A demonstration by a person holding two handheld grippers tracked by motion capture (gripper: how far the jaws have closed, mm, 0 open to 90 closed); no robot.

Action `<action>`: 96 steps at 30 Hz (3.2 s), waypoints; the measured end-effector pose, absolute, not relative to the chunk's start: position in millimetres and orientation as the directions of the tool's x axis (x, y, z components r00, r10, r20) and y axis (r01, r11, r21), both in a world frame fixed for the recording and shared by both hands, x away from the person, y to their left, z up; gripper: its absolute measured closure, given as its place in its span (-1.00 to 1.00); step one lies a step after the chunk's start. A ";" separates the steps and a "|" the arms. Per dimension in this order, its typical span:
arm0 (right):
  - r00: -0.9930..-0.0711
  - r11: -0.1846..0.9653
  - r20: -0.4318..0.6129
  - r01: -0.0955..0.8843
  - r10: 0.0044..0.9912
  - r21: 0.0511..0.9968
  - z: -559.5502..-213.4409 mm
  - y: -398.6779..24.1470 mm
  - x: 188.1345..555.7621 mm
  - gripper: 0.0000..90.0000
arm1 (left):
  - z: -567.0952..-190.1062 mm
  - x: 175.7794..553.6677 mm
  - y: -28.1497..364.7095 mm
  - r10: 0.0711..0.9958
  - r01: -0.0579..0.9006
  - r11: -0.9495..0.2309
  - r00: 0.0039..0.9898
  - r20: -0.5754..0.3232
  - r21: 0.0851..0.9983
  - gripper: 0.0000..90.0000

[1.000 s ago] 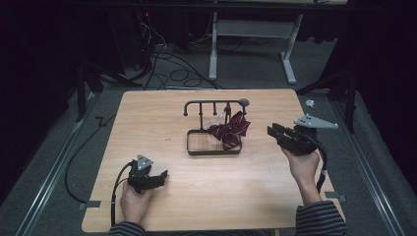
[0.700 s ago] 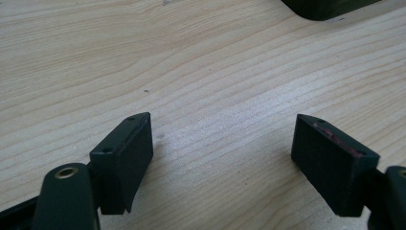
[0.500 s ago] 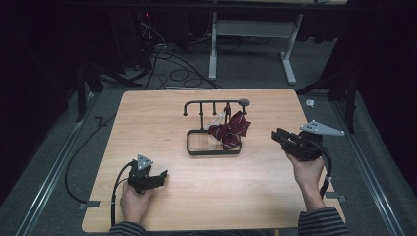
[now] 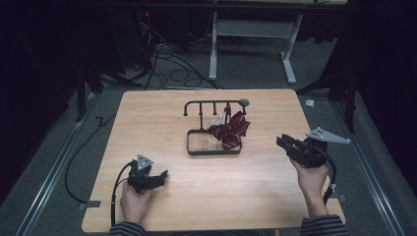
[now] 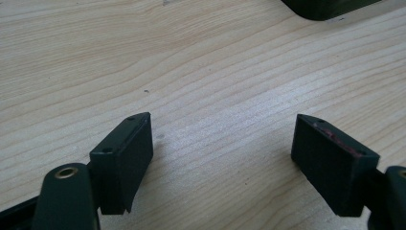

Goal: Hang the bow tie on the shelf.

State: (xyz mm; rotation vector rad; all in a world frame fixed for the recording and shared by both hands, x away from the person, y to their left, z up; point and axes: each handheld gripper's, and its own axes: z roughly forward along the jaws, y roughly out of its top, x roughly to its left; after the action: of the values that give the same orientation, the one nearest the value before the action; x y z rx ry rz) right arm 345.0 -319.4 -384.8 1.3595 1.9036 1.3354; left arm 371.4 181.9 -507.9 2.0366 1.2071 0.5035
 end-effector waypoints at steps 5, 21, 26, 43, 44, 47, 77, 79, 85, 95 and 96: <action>-0.407 0.032 0.185 0.471 0.895 0.882 -390.3 -323.4 341.5 0.58 | -507.8 371.4 181.9 0.872 0.597 -0.316 0.489 -0.023 0.737 -0.49; -0.396 -0.003 0.226 0.491 0.890 0.871 -407.8 -327.3 333.7 0.58 | -507.9 371.4 181.9 0.872 0.597 -0.316 0.489 -0.023 0.737 -0.49; -0.394 -0.010 0.236 0.499 0.888 0.867 -412.1 -326.9 332.6 0.58 | -507.8 371.4 181.9 0.872 0.597 -0.316 0.489 -0.023 0.737 -0.49; -0.403 -0.004 0.261 0.538 0.877 0.843 -430.9 -317.0 333.4 0.58 | -507.8 371.4 181.9 0.872 0.597 -0.316 0.489 -0.022 0.737 -0.49; -0.400 -0.008 0.267 0.543 0.877 0.840 -431.9 -316.0 333.3 0.58 | -507.9 371.4 181.8 0.872 0.597 -0.316 0.488 -0.022 0.738 -0.49; -0.404 -0.001 0.265 0.547 0.875 0.837 -434.8 -313.9 333.9 0.58 | -507.8 371.4 181.9 0.872 0.597 -0.316 0.489 -0.022 0.737 -0.49; -0.418 0.064 0.248 0.605 0.874 0.794 -466.5 -289.8 346.5 0.56 | -507.9 371.4 181.9 0.872 0.597 -0.315 0.489 -0.023 0.737 -0.49; -0.420 0.072 0.244 0.609 0.874 0.790 -468.9 -288.0 348.0 0.56 | -507.9 371.4 181.9 0.872 0.597 -0.315 0.489 -0.023 0.737 -0.49; -0.417 0.085 0.232 0.615 0.879 0.784 -473.4 -284.4 350.8 0.56 | -507.9 371.4 181.9 0.872 0.597 -0.316 0.489 -0.023 0.737 -0.49; -0.407 0.102 0.217 0.632 0.887 0.768 -483.1 -279.1 354.7 0.56 | -507.8 371.4 181.9 0.872 0.597 -0.316 0.489 -0.023 0.737 -0.49; -0.411 0.106 0.214 0.630 0.886 0.769 -484.3 -278.5 355.3 0.55 | -507.8 371.4 181.9 0.872 0.597 -0.316 0.489 -0.023 0.737 -0.49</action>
State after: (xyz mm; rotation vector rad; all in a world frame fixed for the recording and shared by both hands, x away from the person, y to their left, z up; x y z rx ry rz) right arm 355.3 -278.5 -484.3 1.4942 2.0875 1.2022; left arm 371.4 181.9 -507.8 2.0370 1.2069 0.5036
